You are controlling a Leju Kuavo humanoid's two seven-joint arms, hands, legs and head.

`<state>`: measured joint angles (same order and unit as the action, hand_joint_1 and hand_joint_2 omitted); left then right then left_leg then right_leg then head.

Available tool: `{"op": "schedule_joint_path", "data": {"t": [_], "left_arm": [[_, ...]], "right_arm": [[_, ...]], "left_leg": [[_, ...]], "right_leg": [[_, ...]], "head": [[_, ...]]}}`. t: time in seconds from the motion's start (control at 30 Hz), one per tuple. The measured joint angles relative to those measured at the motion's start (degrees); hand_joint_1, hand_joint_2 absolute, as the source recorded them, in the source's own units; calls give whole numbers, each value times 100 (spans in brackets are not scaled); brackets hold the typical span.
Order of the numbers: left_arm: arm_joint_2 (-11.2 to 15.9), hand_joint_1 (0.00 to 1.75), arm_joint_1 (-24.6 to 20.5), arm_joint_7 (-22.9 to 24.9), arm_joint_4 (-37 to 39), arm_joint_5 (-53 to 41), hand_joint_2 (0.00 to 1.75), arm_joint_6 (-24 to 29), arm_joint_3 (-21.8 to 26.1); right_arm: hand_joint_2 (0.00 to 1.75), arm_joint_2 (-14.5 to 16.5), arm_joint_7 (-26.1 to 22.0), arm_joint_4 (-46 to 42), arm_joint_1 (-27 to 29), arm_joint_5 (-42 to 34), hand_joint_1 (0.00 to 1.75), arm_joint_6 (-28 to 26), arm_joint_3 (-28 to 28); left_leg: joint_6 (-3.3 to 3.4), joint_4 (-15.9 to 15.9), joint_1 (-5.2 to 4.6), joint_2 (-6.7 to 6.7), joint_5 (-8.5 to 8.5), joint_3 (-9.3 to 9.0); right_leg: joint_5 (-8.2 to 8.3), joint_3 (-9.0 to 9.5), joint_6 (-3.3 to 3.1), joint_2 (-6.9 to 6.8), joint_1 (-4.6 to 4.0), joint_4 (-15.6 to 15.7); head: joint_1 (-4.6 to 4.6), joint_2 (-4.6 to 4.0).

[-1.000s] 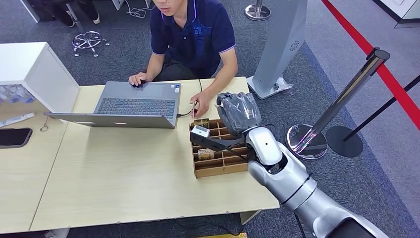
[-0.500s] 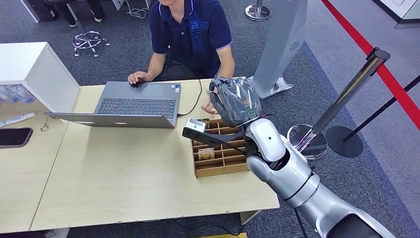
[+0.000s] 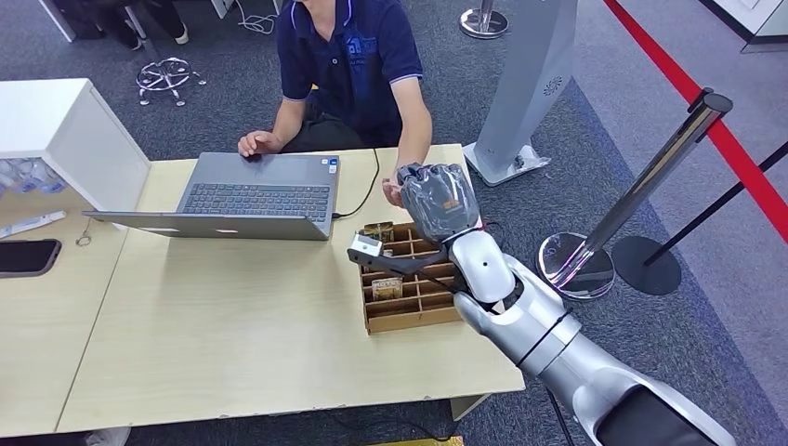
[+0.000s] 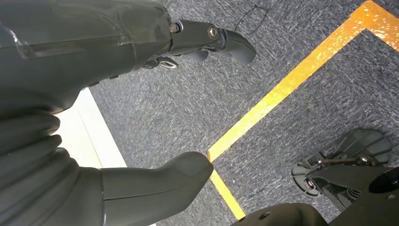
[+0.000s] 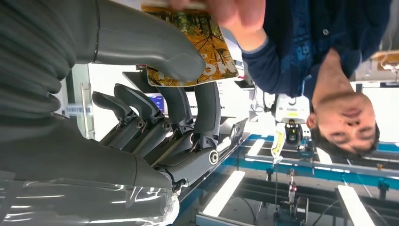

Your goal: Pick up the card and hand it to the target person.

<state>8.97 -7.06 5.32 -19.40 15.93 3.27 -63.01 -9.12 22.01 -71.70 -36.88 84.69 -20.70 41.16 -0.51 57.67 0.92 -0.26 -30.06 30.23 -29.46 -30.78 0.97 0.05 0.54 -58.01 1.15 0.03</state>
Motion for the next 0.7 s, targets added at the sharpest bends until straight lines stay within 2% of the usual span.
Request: {"op": "schedule_joint_path", "data": {"t": [0.07,0.23,0.43,0.57,0.7], "left_arm": [[-1,0,-2,1,-1,-3,175,-3,-6],[-1,0,-3,2,-3,-2,175,0,-9],[-1,0,27,1,-3,85,175,63,-9],[-1,0,55,28,-3,245,175,100,-7],[4,0,66,99,-1,441,175,141,14]], "right_arm": [[175,10,15,101,-1,71,2,-21,22],[175,30,19,292,17,96,0,52,87],[175,101,-36,218,320,-459,0,-15,56],[175,159,-239,-402,846,-1415,0,-254,-104],[175,173,-683,-1136,1423,-2807,0,-442,-256]], "left_leg": [[0,0,0,0,0,0],[0,0,0,0,0,-1],[0,0,0,0,0,0],[0,0,0,-1,-1,0],[-1,0,0,-1,-3,-1]], "right_leg": [[0,0,0,0,0,0],[0,-1,0,1,0,0],[-1,-1,0,1,0,0],[-3,-2,-2,-1,0,0],[-5,-2,-1,-1,-1,1]], "head": [[-1,1],[-1,1],[0,1],[-1,1],[-1,0]]}}
